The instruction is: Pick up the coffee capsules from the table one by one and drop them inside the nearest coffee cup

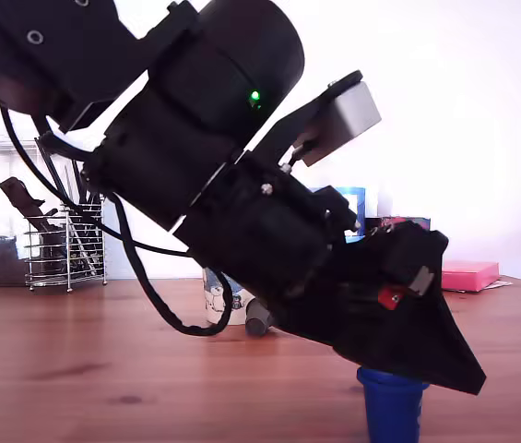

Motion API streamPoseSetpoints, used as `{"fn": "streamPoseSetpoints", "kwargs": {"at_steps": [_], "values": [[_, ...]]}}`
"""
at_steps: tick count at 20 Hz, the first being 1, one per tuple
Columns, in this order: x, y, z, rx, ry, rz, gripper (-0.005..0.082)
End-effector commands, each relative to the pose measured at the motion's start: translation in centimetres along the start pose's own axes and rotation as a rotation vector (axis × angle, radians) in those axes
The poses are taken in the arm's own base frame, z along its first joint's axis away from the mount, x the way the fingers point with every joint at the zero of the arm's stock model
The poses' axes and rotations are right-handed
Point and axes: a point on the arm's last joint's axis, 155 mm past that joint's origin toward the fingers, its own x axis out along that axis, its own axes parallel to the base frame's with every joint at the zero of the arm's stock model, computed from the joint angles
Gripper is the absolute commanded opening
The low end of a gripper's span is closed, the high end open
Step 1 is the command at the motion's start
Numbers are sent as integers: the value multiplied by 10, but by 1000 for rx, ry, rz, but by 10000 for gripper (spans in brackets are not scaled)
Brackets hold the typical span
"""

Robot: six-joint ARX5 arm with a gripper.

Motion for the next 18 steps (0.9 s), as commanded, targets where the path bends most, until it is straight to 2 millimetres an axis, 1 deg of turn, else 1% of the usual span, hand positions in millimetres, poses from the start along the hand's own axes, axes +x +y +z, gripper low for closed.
{"fn": "streamPoseSetpoints", "kwargs": {"at_steps": [1, 5, 8, 12, 15, 18], "values": [[4, -1, -16, -5, 42, -4, 606], [4, -1, -19, -9, 54, -2, 599], [4, -1, -20, -11, 61, -3, 555], [4, -1, -23, -15, 78, -5, 546], [5, -1, -24, -18, 86, -3, 456], [6, 5, -26, -21, 91, 25, 336]]}}
